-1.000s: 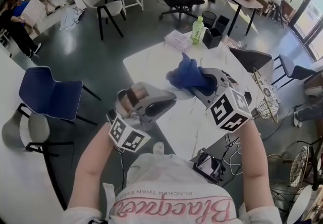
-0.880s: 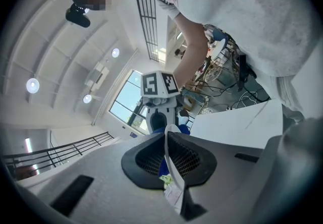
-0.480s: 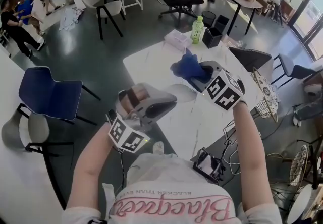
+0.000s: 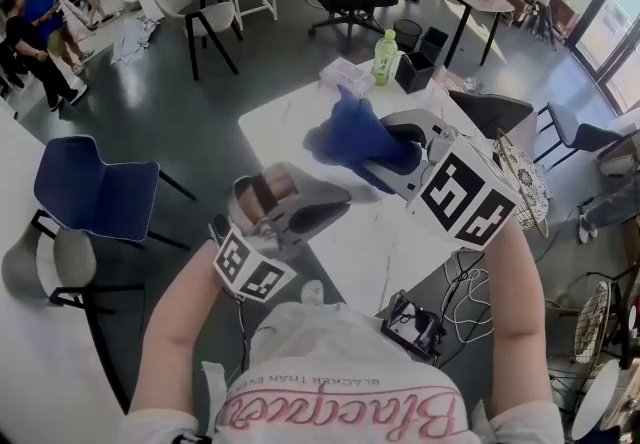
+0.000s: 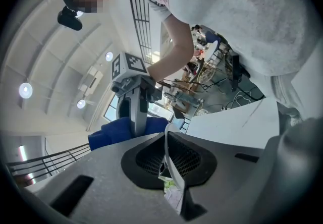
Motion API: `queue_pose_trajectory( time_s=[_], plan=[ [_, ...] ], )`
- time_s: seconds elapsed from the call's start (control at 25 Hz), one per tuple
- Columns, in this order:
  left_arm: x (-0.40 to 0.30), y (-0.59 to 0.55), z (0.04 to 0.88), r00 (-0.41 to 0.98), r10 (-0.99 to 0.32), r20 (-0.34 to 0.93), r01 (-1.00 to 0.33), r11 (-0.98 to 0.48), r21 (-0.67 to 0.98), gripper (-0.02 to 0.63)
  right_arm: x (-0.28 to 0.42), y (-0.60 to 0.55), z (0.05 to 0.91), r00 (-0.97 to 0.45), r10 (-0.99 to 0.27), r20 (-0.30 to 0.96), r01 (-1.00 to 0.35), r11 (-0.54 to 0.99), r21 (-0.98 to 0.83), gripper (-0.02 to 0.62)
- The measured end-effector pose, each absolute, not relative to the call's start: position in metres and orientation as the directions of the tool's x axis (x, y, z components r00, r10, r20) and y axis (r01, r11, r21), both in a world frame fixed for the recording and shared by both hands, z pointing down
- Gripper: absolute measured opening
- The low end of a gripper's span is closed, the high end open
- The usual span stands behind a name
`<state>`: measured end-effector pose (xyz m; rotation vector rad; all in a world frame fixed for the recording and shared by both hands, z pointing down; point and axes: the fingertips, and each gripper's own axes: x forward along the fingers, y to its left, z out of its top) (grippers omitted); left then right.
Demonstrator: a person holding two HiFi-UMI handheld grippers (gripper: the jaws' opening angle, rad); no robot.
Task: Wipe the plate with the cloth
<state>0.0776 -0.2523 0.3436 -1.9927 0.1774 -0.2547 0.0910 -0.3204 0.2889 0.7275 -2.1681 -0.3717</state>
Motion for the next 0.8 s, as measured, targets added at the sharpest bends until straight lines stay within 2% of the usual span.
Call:
queue_pose_trajectory(
  time_s=[0.36, 0.8],
  plan=[
    [0.080, -0.245, 0.350, 0.963, -0.235, 0.132, 0.034, -0.382, -0.923, 0.018, 0.063, -0.314, 0.329, -0.504, -0.494, 0.709, -0.190, 0.863, 0.467, 0.123],
    [0.083, -0.242, 0.349, 0.959, -0.241, 0.147, 0.047, -0.376, -0.925, 0.018, 0.074, -0.354, 0.390, -0.463, -0.394, 0.794, -0.216, 0.919, 0.331, 0.121]
  ],
)
